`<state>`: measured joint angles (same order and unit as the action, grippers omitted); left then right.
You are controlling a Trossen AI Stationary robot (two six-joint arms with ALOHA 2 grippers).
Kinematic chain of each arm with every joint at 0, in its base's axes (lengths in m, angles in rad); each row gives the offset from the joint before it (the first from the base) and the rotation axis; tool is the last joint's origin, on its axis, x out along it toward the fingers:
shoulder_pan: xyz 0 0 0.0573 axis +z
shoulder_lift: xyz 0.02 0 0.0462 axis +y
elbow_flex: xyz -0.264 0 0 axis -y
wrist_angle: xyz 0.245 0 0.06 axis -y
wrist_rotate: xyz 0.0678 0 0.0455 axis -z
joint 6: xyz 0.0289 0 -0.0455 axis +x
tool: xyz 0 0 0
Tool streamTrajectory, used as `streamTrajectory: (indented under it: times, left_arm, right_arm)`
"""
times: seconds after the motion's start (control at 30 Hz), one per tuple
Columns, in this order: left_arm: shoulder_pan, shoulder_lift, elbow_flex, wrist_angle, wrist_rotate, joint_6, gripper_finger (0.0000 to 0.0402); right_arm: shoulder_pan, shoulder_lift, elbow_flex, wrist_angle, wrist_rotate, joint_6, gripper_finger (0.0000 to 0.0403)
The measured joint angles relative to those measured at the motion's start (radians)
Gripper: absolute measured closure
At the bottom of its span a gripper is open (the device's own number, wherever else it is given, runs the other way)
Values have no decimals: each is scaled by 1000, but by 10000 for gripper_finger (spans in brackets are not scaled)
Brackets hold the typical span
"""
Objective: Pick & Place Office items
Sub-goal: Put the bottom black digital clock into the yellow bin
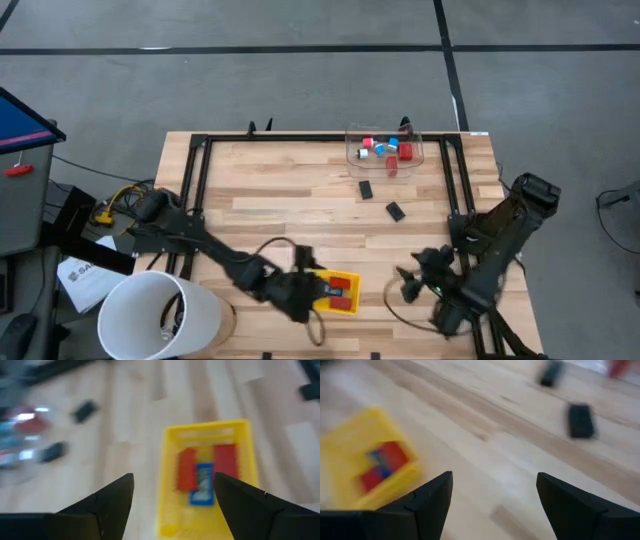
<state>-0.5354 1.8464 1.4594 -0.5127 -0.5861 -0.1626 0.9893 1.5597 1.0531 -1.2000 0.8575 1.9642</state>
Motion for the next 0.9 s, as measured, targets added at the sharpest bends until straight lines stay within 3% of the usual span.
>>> streamTrajectory:
  times: [0.17,0.27,0.4,0.5,0.67,0.77,0.9]
  left_arm:
    - [-61,-150,-177,28,-224,-75,134]
    - [-64,-264,-324,131,-246,-53,134]
    - [-25,-416,-549,368,-242,68,134]
    - [30,-524,-700,580,-161,175,134]
    - [120,-666,-905,835,83,292,134]
    - [134,-755,-1021,916,170,292,134]
    - [137,-894,-1189,1029,171,271,134]
  right_arm:
    - [-126,-38,-66,-26,-96,-36,122]
    - [-221,-119,-109,-2,-137,-130,122]
    - [-388,-269,-183,161,-187,-368,122]
    - [-540,-363,-231,265,-280,-558,122]
    - [-769,-418,-276,278,-420,-755,122]
    - [-819,-422,-299,288,-453,-813,122]
    - [-815,-420,-307,310,-455,-831,122]
